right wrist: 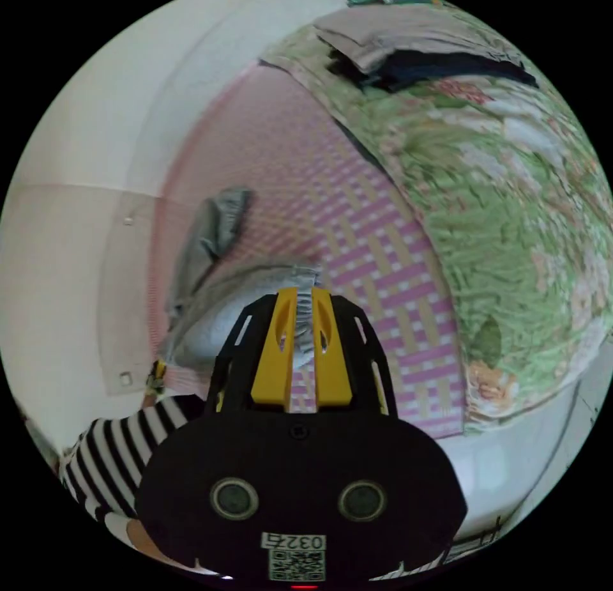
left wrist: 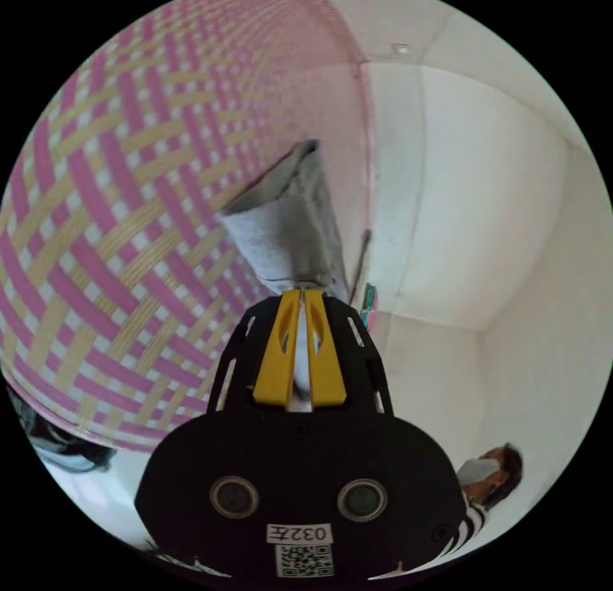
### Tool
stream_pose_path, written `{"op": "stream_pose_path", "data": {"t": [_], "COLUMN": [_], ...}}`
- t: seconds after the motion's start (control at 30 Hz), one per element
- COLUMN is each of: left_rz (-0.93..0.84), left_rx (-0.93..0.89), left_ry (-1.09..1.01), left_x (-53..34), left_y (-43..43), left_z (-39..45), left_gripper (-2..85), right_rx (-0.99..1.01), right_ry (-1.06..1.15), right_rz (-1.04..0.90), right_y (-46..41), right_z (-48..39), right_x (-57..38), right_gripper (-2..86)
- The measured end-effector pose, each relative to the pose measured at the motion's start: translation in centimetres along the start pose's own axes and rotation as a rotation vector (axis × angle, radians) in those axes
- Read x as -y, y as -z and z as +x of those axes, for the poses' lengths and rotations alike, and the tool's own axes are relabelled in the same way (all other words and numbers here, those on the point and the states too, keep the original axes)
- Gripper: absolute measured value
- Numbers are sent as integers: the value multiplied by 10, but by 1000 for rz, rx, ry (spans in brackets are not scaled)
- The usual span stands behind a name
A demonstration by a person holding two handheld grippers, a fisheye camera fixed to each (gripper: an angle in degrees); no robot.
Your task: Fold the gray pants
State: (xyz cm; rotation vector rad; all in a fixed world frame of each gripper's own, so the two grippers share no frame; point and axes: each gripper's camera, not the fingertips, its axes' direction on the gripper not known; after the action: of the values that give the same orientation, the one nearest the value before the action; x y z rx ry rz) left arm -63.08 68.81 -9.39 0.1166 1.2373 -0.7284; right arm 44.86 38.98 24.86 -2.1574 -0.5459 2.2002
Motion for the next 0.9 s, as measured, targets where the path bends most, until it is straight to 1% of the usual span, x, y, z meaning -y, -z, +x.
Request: {"op": "stream_pose_path", "data": {"t": [0.03,0.1,0.23,0.3,0.37,0.43,0.5,0.57,0.63,0.7,0.77,0.83,0.9], "left_rz": [4,52,136,189,223,235,213,126,101,158,326,411,402], "left_rx": [-32,-104,-113,-130,-148,-158,-183,-220,-188,-181,-286,-329,-270], "left_ry": [57,55,54,11,-7,2,2,-33,-51,-65,-76,-73,-50], "left_x": [-3,-8,-17,-21,-22,-20,-18,-16,-17,-20,-24,-23,-13], "left_y": [-9,-15,-21,-21,-27,-33,-40,-51,-54,-47,-32,-26,-27], "left_z": [-15,-27,-47,-49,-55,-60,-64,-69,-72,-77,-89,-96,-96], "left_gripper": [-11,-8,32,34,37,40,41,41,44,46,56,75,99], "right_rx": [-23,-2,23,73,181,229,255,270,294,305,326,327,302], "right_ry": [-14,-22,-42,-54,-70,-113,-129,-139,-155,-159,-154,-139,-137], "right_rz": [24,58,3,38,82,66,48,59,50,31,14,-7,-17], "right_y": [-4,-6,-19,-16,-15,-24,-32,-39,-46,-55,-65,-73,-77], "right_z": [-2,-5,0,6,18,28,30,25,22,17,7,-3,-12], "right_x": [-2,-8,-32,-50,-71,-83,-90,-95,-96,-95,-92,-86,-79], "right_gripper": [58,63,77,80,86,92,97,100,104,107,107,106,100]}}
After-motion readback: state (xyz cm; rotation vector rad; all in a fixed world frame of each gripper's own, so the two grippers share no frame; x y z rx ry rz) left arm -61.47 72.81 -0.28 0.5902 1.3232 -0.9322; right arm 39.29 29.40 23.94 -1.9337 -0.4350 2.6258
